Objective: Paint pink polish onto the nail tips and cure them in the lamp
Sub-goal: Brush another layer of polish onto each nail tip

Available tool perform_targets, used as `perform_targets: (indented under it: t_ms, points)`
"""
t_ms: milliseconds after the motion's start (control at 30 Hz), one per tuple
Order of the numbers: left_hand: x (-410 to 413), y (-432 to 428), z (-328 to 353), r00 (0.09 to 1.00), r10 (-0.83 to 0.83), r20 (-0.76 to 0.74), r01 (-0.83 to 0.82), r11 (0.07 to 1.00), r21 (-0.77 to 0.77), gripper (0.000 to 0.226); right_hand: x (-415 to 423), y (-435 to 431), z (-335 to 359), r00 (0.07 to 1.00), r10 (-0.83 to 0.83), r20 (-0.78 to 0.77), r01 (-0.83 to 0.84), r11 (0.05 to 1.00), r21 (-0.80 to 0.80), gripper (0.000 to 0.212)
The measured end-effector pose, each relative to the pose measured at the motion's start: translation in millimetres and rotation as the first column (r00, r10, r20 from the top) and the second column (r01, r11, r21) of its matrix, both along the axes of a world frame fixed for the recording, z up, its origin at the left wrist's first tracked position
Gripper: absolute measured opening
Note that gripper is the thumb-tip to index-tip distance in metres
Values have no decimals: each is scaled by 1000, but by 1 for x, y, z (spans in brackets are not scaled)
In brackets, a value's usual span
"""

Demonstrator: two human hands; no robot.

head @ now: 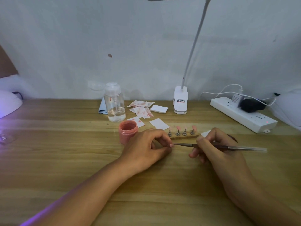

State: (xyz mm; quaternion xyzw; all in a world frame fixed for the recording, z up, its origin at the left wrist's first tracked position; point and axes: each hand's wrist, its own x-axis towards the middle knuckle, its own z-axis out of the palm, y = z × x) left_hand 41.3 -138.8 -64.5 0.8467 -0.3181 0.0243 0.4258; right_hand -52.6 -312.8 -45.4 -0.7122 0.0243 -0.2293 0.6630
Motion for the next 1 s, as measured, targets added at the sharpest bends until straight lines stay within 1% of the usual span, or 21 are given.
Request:
perform_targets:
  t_ms: [100,400,533,700,1000]
  points:
    - [0,0,-1,1000,2,16,-2,1000,8,26,-1,2,1,1000,29,-2,-29,999,-21,23]
    - [-1,1,1,998,8,61,-10,1000,23,27,-1,4,3,999,46,-1,-46,998,-40,20]
    - [-2,0,0,998,14,66,-16,1000,20,27,0,1,2,1000,-7,-3,7,999,-33,20]
    - [-2,1,0,998,13,66,-15,1000,16,27,0,3,3,999,-16,-29,15,999,-49,18]
    - [-2,1,-1,998,14,64,-14,1000,4,24,-2,3,4,995,-88,-44,85,994,-66,16]
